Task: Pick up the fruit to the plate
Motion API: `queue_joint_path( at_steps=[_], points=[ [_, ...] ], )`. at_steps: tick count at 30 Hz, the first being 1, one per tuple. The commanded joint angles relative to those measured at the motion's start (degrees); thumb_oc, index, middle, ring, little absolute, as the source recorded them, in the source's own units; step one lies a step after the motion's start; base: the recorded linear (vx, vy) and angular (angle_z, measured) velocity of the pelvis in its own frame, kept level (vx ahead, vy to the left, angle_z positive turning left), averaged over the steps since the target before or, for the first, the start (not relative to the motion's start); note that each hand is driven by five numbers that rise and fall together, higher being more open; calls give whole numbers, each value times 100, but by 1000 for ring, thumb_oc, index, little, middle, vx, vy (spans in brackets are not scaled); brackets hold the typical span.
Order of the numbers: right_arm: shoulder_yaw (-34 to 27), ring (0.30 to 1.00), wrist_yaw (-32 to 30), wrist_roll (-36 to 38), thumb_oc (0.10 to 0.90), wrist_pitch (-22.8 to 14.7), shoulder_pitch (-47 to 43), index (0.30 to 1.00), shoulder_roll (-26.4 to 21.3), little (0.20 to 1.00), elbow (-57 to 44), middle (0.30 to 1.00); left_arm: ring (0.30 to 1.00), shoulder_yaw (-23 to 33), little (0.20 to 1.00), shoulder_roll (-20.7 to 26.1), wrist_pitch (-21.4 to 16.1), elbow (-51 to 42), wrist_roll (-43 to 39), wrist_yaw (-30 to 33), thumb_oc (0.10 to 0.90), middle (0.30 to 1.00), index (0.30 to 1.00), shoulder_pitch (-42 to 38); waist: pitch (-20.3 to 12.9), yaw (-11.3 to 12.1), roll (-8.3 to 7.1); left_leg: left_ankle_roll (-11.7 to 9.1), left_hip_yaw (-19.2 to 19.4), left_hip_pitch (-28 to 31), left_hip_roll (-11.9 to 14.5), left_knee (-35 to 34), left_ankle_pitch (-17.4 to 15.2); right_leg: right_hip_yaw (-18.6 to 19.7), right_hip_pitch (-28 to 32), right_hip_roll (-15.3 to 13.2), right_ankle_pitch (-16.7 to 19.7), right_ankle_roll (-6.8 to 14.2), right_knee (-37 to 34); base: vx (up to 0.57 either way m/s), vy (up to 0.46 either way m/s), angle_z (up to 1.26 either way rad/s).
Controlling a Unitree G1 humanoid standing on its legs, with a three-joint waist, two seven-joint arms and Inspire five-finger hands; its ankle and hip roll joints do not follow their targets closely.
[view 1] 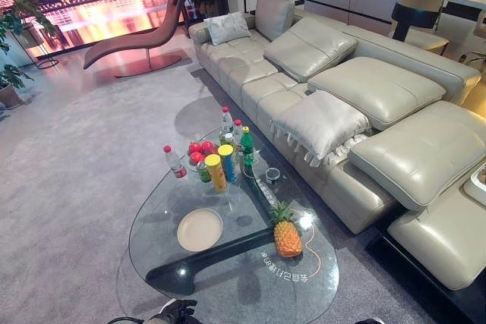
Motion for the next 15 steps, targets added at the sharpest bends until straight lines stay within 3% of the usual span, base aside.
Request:
queue_joint_path(
  at_steps=[1, 15],
  points=[
    [-7, 900, -92, 157, 800, 30, -577, 900, -50, 900, 189, 900, 900, -30, 900, -21, 41, 325, -68, -167, 800, 900, 900, -530, 255, 50, -133, -23, 169, 326, 126, 33, -360, -239, -47, -281, 105, 86, 121, 0, 0, 0],
    [26, 900, -111, 196, 800, 108, -539, 900, -30, 900, 53, 900, 900, 38, 900, 15, -11, 321, -46, -16, 800, 900, 900, -502, 263, 50, -148, -37, 166, 290, 125, 33, -335, -247, -50, -279, 112, 84, 107, 0, 0, 0]
  ],
)
